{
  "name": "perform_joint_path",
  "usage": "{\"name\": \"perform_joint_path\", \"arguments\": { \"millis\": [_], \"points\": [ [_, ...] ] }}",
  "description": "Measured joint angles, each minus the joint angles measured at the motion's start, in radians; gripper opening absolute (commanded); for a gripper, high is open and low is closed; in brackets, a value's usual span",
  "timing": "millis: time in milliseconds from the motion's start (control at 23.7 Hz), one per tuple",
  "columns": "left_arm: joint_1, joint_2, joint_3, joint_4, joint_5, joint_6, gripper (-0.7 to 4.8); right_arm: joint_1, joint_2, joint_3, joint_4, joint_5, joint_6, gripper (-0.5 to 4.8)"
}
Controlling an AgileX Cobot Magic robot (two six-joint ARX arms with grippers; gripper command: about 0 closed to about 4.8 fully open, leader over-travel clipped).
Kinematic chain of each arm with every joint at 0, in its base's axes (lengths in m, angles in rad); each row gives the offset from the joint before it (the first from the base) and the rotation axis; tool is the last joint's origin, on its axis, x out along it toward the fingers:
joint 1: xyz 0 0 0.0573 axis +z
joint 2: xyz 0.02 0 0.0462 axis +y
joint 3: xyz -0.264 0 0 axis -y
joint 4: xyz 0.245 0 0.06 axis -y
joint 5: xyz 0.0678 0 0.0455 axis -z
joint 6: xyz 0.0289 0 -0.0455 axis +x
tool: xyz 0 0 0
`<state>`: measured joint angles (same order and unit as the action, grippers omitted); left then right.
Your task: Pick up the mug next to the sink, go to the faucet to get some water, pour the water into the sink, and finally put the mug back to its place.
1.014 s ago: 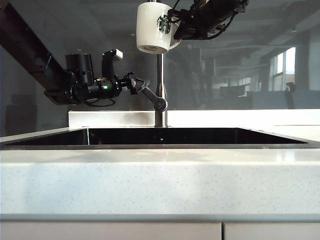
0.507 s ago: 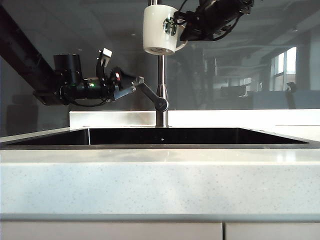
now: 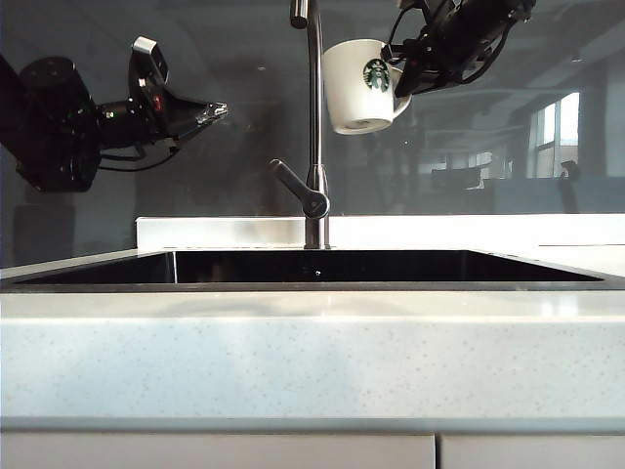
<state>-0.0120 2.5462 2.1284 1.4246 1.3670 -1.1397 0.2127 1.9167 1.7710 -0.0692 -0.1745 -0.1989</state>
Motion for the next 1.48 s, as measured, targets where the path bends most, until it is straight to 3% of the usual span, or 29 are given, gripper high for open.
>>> {"name": "perform_joint_path", "arguments": {
  "millis": [254,465,718,845,972,1310,1479],
  "points": [
    [-0.023,-0.044,0.0,0.0,0.025,-0.021,-0.03,0.003,-0.018,-0.001,-0.104,0.068,-0.138,-0.04],
    [-0.03,-0.045,0.0,0.0,0.009,-0.021,-0.03,0.063,-0.048,0.0,-0.184,0.348,-0.462,-0.04],
    [-0.038,-0.045,0.0,0.0,0.01,-0.053,-0.03,0.143,-0.05,0.0,-0.183,0.554,-0.777,-0.04],
    [-0.04,-0.045,0.0,0.0,0.019,-0.084,-0.03,0.182,-0.051,0.0,-0.168,0.589,-0.869,-0.04],
    [-0.04,-0.045,0.0,0.0,0.062,-0.165,-0.03,0.244,-0.054,0.0,-0.154,0.638,-1.065,-0.04],
    [-0.041,-0.045,0.0,0.0,0.07,-0.328,-0.03,0.298,-0.086,0.002,-0.101,0.696,-1.331,-0.04],
    [-0.041,-0.045,0.0,0.0,0.092,-0.385,-0.03,0.297,-0.099,0.003,-0.105,0.705,-1.407,-0.04]
  ]
}}
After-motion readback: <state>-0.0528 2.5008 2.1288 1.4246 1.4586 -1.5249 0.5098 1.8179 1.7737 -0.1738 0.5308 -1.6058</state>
